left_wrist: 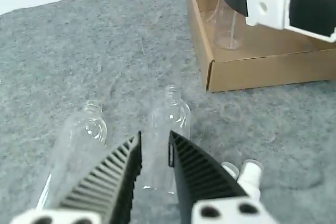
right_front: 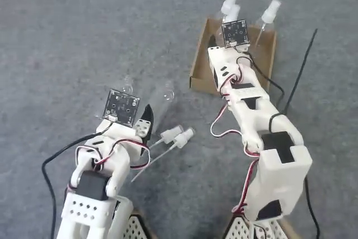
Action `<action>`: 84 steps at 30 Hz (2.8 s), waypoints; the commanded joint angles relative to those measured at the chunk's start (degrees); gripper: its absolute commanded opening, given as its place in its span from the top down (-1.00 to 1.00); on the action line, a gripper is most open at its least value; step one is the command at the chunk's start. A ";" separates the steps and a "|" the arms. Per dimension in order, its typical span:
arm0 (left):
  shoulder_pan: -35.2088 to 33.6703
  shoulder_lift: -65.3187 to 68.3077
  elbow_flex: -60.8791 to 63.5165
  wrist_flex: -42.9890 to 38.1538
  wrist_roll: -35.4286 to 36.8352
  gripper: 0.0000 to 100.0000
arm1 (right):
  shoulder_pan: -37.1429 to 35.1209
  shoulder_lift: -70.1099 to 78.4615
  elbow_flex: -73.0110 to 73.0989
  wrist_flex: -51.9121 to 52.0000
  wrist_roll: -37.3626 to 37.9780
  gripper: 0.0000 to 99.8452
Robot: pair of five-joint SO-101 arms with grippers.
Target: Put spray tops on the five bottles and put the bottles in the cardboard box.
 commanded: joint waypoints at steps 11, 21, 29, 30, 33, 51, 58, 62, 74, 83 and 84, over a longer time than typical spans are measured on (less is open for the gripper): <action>-0.09 -1.23 -0.31 -1.76 -0.26 0.86 | 0.31 -0.84 -0.97 0.92 3.16 0.61; -0.09 -1.23 -0.31 -1.76 -0.26 0.86 | 0.31 -0.84 -0.97 1.10 3.16 0.61; -0.09 -1.23 -0.31 -1.85 -0.26 0.86 | 0.31 -0.84 -0.97 1.19 3.43 0.40; -0.09 -1.23 -0.31 -1.85 -0.26 0.86 | 0.31 -0.84 -0.97 1.19 3.43 0.40; -0.09 -1.23 -0.31 -1.85 -0.26 0.86 | 0.31 -1.10 -0.97 1.19 3.43 0.40; -0.09 -1.23 0.22 -1.85 -0.26 0.86 | -2.51 -19.21 -1.41 16.22 3.43 0.40; -0.18 -1.23 0.31 -1.85 -0.26 0.86 | -2.24 -29.14 -4.66 29.93 3.08 0.40; -0.18 -1.23 0.31 -1.85 -0.26 0.86 | -4.26 -35.91 -5.80 42.24 2.99 0.40; -7.47 -0.70 -3.12 0.62 -0.26 0.86 | -22.29 -48.48 11.69 57.54 -9.32 0.41; -9.85 5.63 -8.22 3.16 -0.26 0.85 | -26.24 -42.07 16.53 53.23 -16.97 0.76; -9.93 7.56 -8.84 3.08 -0.26 0.85 | -26.33 -41.27 16.53 53.41 -18.11 0.74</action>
